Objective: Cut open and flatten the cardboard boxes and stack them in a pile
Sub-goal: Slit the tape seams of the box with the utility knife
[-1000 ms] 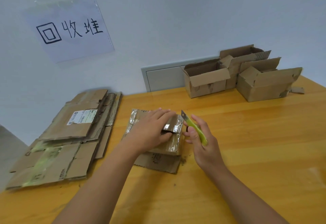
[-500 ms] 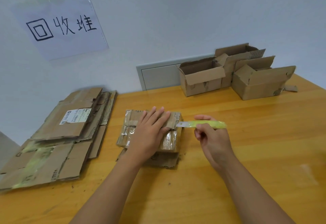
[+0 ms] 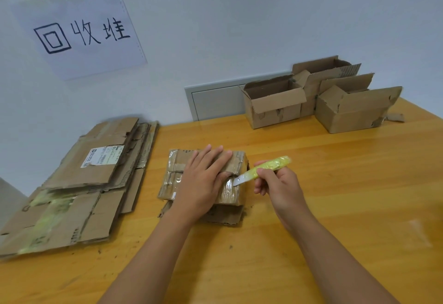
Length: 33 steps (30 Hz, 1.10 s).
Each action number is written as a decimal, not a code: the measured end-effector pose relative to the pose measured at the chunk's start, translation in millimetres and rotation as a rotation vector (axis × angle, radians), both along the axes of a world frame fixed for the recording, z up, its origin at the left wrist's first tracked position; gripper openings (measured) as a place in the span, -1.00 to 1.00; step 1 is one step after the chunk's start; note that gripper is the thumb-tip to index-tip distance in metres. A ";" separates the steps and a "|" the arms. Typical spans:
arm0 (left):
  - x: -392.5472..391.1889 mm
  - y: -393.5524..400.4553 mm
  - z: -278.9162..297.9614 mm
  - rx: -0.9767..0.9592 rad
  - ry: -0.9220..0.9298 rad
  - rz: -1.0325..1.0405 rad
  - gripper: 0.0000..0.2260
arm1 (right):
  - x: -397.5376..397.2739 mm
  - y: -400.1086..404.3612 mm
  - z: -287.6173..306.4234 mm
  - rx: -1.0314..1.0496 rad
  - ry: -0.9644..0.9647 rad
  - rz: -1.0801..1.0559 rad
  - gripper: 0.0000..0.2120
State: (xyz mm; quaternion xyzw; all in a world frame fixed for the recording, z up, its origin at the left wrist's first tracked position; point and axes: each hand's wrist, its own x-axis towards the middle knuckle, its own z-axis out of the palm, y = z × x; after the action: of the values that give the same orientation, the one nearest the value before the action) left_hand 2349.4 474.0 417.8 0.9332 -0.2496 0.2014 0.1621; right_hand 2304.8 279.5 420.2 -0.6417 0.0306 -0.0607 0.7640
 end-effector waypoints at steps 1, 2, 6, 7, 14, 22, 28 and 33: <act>0.2 -0.7 0.5 0.000 -0.002 0.001 -0.51 | 0.6 1.0 0.6 0.010 0.002 -0.006 -0.88; 0.5 -1.4 0.8 -0.001 -0.002 0.004 -0.50 | 1.5 2.2 1.0 0.021 0.004 -0.020 -0.89; 1.2 -3.3 0.3 -0.004 -0.004 0.017 -0.48 | 3.2 5.8 0.1 0.045 -0.005 -0.072 -0.89; 1.1 -3.4 0.0 -0.004 -0.006 0.018 -0.47 | 2.5 6.0 0.3 0.040 -0.008 -0.066 -0.89; -1.3 -6.3 1.7 -0.070 -0.039 0.058 -0.52 | 8.4 1.4 3.3 0.072 -0.052 -0.186 -0.88; -7.3 -1.5 6.9 -0.001 -0.037 -0.027 -0.53 | 7.1 -13.3 9.0 0.402 -0.173 -0.224 -0.80; -32.3 13.8 20.6 0.166 0.037 -0.127 -0.63 | 2.8 1.8 -3.6 -0.191 -0.261 -0.052 -0.72; -55.2 29.2 34.6 -0.223 0.314 0.089 -0.51 | -3.7 11.4 -8.8 -0.284 -0.230 0.117 -0.75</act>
State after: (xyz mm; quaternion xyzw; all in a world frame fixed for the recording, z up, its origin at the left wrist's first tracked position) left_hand 2294.2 503.2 452.4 0.9394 -0.1560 0.0866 0.2926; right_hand 2301.1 290.9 411.4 -0.7326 -0.1032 -0.0928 0.6663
